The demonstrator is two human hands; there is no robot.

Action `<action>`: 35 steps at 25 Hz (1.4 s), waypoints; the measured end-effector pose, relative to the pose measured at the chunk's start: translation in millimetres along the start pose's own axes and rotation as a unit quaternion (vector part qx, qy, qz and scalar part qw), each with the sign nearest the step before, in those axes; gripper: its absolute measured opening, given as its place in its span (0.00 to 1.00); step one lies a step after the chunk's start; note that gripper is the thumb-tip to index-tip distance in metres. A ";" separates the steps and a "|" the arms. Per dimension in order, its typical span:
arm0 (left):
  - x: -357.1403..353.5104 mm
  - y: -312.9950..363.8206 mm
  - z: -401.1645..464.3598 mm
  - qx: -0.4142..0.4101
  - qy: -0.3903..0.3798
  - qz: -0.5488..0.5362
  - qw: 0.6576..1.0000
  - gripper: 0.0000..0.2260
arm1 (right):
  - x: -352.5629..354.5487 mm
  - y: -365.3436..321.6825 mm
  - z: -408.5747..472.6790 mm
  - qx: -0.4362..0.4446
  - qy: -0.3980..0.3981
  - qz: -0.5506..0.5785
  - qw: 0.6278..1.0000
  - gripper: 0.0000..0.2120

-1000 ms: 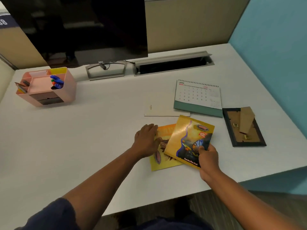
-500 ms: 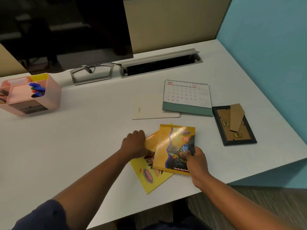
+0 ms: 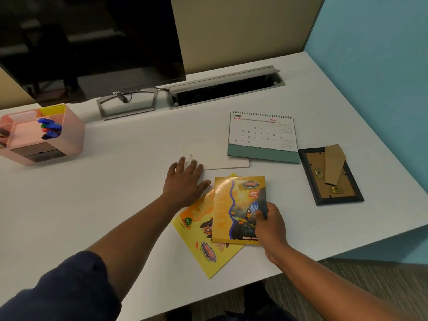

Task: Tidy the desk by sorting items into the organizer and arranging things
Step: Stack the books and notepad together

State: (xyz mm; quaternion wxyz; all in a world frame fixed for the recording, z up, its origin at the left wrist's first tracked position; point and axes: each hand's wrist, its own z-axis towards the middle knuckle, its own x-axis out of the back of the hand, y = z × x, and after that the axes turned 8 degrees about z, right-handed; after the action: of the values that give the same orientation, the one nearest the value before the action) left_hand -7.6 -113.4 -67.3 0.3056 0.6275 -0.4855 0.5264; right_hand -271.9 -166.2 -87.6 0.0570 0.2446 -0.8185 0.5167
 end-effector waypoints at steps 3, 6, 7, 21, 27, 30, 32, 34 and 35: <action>-6.5 -4.2 -21.1 0.029 0.019 0.014 0.999 0.33 | -5.1 -6.1 3.8 0.005 -0.003 -0.001 1.000 0.12; -11.1 -8.4 -42.8 0.070 0.037 0.029 0.996 0.31 | -10.9 -11.8 7.0 0.007 -0.007 -0.009 1.000 0.11; -11.6 -8.8 -49.5 0.079 0.038 0.035 0.996 0.31 | -12.4 -12.9 8.0 0.007 -0.007 -0.009 1.000 0.11; -20.4 -9.5 -109.4 0.157 0.006 0.031 0.987 0.20 | -30.0 -46.6 33.4 0.030 -0.058 -0.062 0.996 0.13; -2.0 -7.5 -99.4 0.173 0.015 -0.051 0.983 0.11 | -29.1 -70.7 53.0 0.042 -0.132 -0.072 0.988 0.13; 3.2 4.1 -86.6 0.163 0.014 -0.202 0.966 0.13 | -18.0 -67.4 49.5 0.012 -0.112 -0.010 0.994 0.11; 3.3 9.2 -79.9 0.169 -0.002 -0.235 0.957 0.13 | -15.7 -54.0 37.8 -0.020 -0.074 0.040 0.996 0.10; 0.0 6.4 -75.3 0.182 -0.022 -0.269 0.945 0.11 | -20.8 -39.6 19.5 -0.040 -0.053 0.062 0.996 0.12; -1.6 0.2 -73.3 0.195 0.000 -0.277 0.941 0.11 | -24.4 -35.3 11.0 -0.045 -0.051 0.067 0.995 0.13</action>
State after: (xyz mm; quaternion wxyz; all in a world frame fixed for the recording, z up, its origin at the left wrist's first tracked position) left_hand -34.5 -47.5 -49.8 0.3106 0.7848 -0.1799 0.5053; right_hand -232.6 -179.8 -72.2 -0.0091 0.2125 -0.8573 0.4689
